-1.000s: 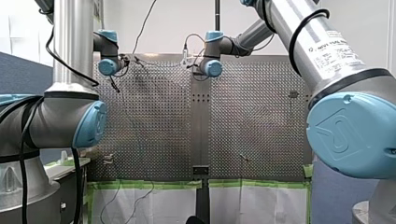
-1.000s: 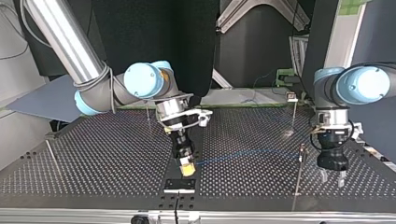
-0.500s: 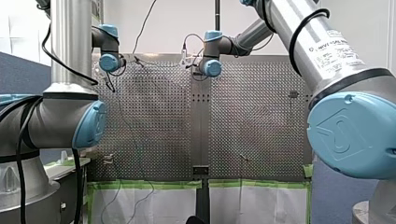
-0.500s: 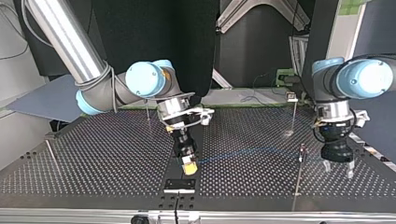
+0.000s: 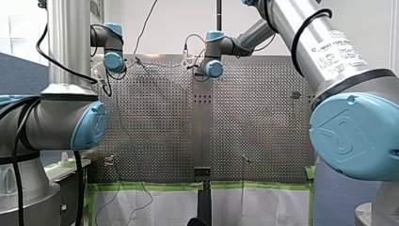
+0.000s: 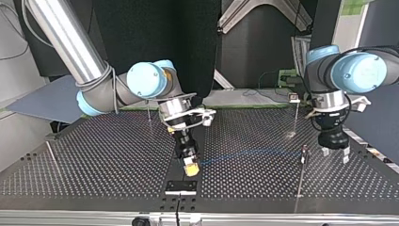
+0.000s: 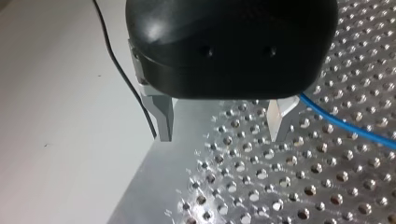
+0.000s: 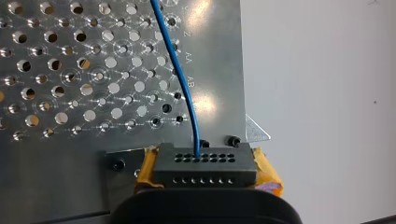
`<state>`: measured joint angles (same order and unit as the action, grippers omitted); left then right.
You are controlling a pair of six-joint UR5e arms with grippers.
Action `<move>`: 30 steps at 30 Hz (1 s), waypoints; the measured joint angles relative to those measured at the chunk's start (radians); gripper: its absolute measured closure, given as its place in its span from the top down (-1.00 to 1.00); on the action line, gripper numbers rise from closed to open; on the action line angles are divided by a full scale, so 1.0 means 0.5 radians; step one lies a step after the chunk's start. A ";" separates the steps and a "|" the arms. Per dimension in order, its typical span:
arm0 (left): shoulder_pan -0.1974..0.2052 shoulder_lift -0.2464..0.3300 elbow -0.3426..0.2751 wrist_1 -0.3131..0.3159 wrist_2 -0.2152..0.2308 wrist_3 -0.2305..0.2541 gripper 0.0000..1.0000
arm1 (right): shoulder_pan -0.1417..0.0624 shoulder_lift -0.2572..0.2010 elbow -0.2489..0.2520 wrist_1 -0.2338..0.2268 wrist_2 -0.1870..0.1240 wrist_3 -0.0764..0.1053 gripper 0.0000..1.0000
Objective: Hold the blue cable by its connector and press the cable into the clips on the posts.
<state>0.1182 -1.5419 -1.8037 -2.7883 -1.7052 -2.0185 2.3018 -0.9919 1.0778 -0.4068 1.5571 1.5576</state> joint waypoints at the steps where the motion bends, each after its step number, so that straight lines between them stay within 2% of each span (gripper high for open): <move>1: -0.010 0.013 -0.003 -0.015 -0.014 0.014 1.00 | 0.000 0.000 0.000 0.000 0.000 0.000 -1.00; 6: -0.078 0.062 -0.011 -0.098 -0.098 0.099 1.00 | 0.000 0.000 0.000 0.001 0.000 -0.001 -1.00; 17: -0.276 0.069 -0.017 -0.298 -0.290 0.299 1.00 | 0.000 0.000 0.000 0.005 0.000 -0.001 -1.00; 22: -0.367 0.091 -0.017 -0.391 -0.310 0.346 1.00 | 0.001 0.000 0.000 0.007 0.000 -0.001 -1.00; 27: -0.458 0.132 -0.017 -0.483 -0.316 0.351 1.00 | 0.002 0.000 0.000 0.009 0.000 -0.003 -1.00; 30: -0.485 0.146 -0.017 -0.532 -0.331 0.346 1.00 | 0.003 -0.001 0.000 0.010 0.000 -0.006 -1.00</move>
<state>-0.1242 -1.4691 -1.8121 -3.0544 -1.8705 -1.8456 2.3035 -0.9922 1.0777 -0.4019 1.5571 1.5548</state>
